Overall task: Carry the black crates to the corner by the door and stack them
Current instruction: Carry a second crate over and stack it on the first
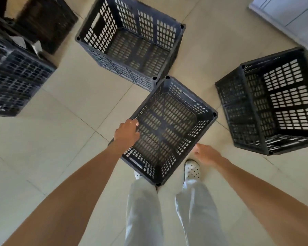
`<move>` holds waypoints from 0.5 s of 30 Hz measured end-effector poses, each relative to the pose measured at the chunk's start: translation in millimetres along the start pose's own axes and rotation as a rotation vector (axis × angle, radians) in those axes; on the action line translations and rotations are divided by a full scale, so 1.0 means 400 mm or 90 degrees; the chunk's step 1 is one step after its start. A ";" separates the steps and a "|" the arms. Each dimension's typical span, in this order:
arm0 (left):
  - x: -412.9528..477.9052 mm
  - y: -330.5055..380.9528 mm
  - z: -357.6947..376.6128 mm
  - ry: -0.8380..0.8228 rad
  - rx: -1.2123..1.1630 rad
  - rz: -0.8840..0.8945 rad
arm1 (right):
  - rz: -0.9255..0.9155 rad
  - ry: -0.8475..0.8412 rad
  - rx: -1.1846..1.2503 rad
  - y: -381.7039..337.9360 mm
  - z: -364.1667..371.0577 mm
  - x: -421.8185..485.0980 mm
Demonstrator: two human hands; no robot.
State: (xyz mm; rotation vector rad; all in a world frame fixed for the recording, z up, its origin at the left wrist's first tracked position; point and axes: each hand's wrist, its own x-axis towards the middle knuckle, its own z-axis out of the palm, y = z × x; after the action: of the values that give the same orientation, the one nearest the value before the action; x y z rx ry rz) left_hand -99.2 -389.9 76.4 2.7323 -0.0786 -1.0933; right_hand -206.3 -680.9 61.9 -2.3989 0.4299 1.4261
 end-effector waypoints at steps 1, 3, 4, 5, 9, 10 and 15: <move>0.018 -0.020 0.011 -0.008 0.004 0.004 | 0.024 -0.002 -0.001 -0.007 0.017 0.015; 0.049 -0.054 0.027 -0.017 0.016 0.011 | 0.059 -0.017 -0.010 -0.021 0.044 0.039; 0.067 -0.070 0.035 -0.019 0.018 0.018 | 0.081 -0.018 -0.003 -0.024 0.060 0.052; 0.087 -0.086 0.043 -0.021 0.017 0.022 | 0.113 -0.012 0.013 -0.026 0.078 0.066; 0.176 -0.127 0.080 -0.043 0.025 0.035 | 0.229 0.011 0.071 -0.023 0.150 0.141; 0.200 -0.130 0.095 -0.043 0.021 0.043 | 0.251 0.016 0.096 -0.022 0.171 0.164; 0.314 -0.100 0.166 -0.040 -0.063 0.051 | 0.315 0.078 0.396 -0.026 0.244 0.271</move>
State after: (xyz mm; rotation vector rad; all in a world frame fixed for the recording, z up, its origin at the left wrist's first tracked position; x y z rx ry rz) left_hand -54.6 -376.9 -63.7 2.5852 -0.1380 -1.1304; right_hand -229.3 -641.3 -77.0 -1.9331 1.3496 1.0808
